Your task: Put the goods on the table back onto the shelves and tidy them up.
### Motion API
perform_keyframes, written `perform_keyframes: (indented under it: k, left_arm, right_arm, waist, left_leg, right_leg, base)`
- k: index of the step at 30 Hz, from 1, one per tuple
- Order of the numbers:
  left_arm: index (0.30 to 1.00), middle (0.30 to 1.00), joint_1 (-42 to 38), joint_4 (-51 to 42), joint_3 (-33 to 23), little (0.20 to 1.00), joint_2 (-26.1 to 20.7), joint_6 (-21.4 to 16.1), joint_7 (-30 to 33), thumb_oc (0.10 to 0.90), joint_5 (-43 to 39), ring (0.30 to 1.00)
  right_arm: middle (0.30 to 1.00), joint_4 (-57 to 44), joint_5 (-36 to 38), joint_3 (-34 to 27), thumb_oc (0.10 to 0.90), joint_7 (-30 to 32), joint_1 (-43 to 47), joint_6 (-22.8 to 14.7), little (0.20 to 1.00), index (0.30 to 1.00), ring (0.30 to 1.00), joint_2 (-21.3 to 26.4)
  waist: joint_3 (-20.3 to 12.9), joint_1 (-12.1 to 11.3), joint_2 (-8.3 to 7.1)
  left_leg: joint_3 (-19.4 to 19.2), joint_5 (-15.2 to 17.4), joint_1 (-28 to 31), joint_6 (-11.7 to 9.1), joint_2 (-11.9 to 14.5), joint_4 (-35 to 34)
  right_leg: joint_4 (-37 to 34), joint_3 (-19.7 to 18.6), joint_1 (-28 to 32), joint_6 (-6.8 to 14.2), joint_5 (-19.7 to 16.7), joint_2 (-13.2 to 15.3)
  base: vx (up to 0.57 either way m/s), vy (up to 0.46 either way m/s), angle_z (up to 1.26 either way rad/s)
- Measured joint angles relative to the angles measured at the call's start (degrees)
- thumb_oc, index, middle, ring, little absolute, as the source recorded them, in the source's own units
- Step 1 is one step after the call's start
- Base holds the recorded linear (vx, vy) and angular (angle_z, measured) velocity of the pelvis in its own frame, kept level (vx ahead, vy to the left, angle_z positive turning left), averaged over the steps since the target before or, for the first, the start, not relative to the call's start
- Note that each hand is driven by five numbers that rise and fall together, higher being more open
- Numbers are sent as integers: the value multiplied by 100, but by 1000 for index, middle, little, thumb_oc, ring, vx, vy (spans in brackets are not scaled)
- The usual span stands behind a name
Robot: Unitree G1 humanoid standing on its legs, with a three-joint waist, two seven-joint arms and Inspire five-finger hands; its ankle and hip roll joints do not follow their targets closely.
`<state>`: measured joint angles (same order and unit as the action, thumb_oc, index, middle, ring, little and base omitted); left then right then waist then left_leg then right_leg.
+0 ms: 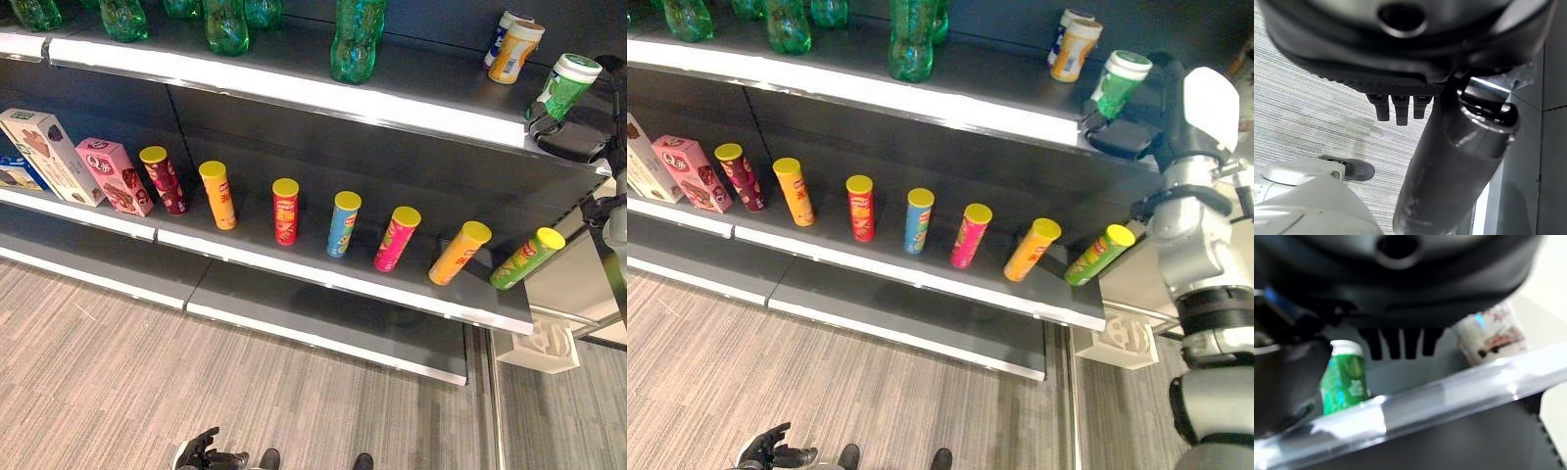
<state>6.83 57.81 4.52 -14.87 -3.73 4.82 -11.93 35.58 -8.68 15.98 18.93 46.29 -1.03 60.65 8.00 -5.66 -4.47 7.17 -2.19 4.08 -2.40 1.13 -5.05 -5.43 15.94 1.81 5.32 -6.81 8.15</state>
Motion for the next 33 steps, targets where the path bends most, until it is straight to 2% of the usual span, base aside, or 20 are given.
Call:
perform_keyframes:
  k: [2, 3, 4, 5, 6, 8, 10, 12, 14, 22, 25, 33]
  left_arm:
    - [900, 900, 0, -12, 0, 900, 0, 0, 0, 800, 0, 900]
    - [900, 900, -2, -23, -1, 900, 0, 4, 0, 800, 3, 900]
    - [900, 900, 23, -51, -9, 900, 1, 3, 9, 800, 2, 900]
    - [900, 900, 63, -50, -8, 900, 8, 4, 34, 800, 2, 900]
    - [900, 900, 91, -46, 2, 900, 17, 11, 46, 800, 2, 900]
    - [900, 900, 98, -52, -2, 900, 21, 16, 60, 800, 2, 900]
    - [900, 900, 93, -52, 0, 900, 22, 16, 59, 800, 1, 900]
    - [900, 900, 127, -14, -4, 900, 34, 27, 57, 800, 1, 900]
    - [900, 900, 117, 8, -7, 900, 42, 27, 57, 800, 1, 900]
    - [900, 900, 97, 27, -13, 900, 54, 28, 60, 800, 0, 900]
    - [900, 900, 75, 44, -15, 900, 46, 28, 62, 800, -30, 900]
    - [900, 900, -118, 305, -25, 900, 29, 27, 95, 800, -38, 900]
  right_arm:
    - [900, -32, 1, -63, 800, 3, -12, 9, 900, 900, 900, 0]
    - [900, -212, 25, -306, 800, 4, -177, 42, 900, 900, 900, -31]
    - [900, -596, 75, -789, 800, 39, -524, 51, 900, 900, 900, -180]
    - [900, -1063, 239, -1337, 800, 150, -842, -5, 900, 900, 900, -529]
    - [900, -1237, 426, -1460, 800, 287, -903, -93, 900, 900, 900, -740]
    - [900, -1219, 1176, -1457, 800, 312, -906, -171, 900, 900, 900, -978]
    - [900, -1133, 1845, -1421, 800, 290, -906, -176, 900, 900, 900, -1007]
    - [900, -1185, 2340, -1415, 800, 214, -909, -237, 900, 900, 900, -1050]
    - [900, -1186, 2538, -1415, 800, 166, -909, -265, 900, 900, 900, -1050]
    - [900, -1211, 2757, -1303, 800, -8, -895, -278, 900, 900, 900, -1048]
    - [900, -1147, 2785, -1090, 800, -16, -732, -283, 900, 900, 900, -1046]
    - [900, -1120, 2790, -805, 800, -13, -496, -280, 900, 900, 900, -1055]
  waist:
    - [0, 13, 1]
    - [-2, 14, 5]
    - [-3, 14, 7]
    - [-6, 23, 9]
    - [-11, 77, 19]
    - [-17, 131, 30]
    - [-17, 132, 31]
    - [-17, 152, 30]
    - [-16, 153, 28]
    - [-15, 134, -24]
    - [-18, 138, -82]
    - [-12, -10, -198]
  left_leg:
    - [-24, 0, 0, 0, 2, 0]
    - [-26, 0, -2, 0, 3, 0]
    - [-22, 0, -1, 0, 5, 0]
    - [-30, 0, 2, 1, 6, 0]
    - [-49, 0, 0, 1, 0, 0]
    - [-55, 0, 2, 0, -3, -1]
    - [-58, -1, -8, -1, -1, -1]
    - [-66, -1, -14, -1, 4, -2]
    - [-63, -1, -16, -1, 6, -1]
    - [-51, -1, -26, -1, 5, -2]
    - [-35, -2, -36, -4, 7, -1]
    - [37, -4, -90, -6, -3, -1]
  right_leg:
    - [0, -29, -16, -4, -5, -3]
    - [0, -41, -21, -4, -6, -6]
    - [0, -38, -19, -5, -5, -4]
    - [0, -37, -20, -5, -5, -3]
    - [0, -44, -31, -6, -8, -4]
    - [0, -44, -31, -9, -21, -1]
    - [0, -50, -42, -15, -27, -3]
    - [0, -52, -51, -15, -28, -4]
    - [0, -52, -50, -15, -28, -8]
    - [1, -42, -49, -15, -28, -6]
    - [0, -27, -51, -15, -27, -6]
    - [1, 76, -61, -11, -23, 6]
  base:
    - [-11, 11, -5]
    - [0, 0, 0]
    - [0, 0, 0]
    - [-8, 5, -5]
    - [-15, 9, -7]
    - [-7, 5, -2]
    - [-15, 5, 0]
    - [0, 0, 0]
    - [0, 0, 0]
    - [0, 0, 0]
    - [0, 0, 0]
    - [-1, 8, 4]
